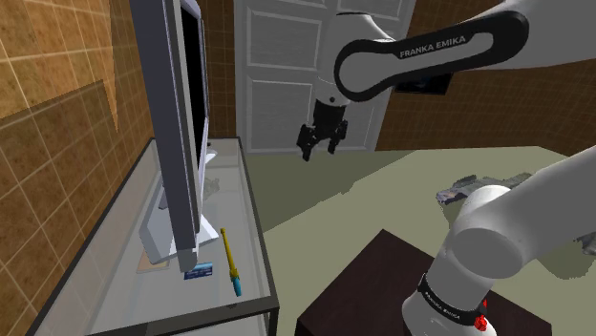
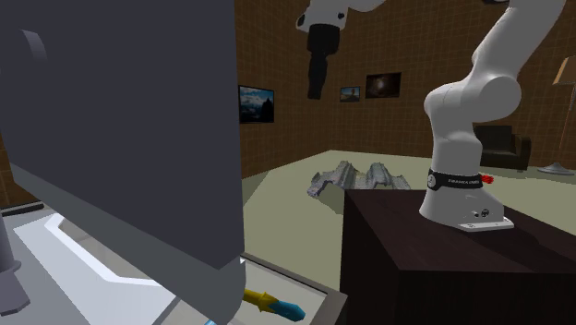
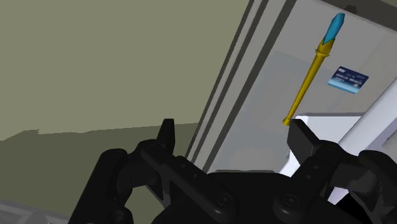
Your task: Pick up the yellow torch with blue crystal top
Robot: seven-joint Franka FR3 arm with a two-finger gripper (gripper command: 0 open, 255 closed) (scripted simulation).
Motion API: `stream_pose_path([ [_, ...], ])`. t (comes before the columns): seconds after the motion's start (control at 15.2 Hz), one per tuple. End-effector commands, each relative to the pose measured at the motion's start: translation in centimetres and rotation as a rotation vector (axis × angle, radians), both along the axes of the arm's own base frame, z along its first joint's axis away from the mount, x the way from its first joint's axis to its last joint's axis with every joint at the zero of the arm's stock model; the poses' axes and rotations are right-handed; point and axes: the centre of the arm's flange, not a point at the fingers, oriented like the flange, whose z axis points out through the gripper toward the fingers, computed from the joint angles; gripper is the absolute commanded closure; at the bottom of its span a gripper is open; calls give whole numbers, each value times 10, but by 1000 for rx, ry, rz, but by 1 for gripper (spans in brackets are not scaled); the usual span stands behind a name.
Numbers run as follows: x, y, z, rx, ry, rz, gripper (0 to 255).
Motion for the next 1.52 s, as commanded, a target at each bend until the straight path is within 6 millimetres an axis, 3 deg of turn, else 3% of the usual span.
stream_pose_path([
  [0.0, 16, 13, -21, 6, 8, -13, 0],
  [1.45, 149, 125, -257, 61, 105, -146, 0],
])
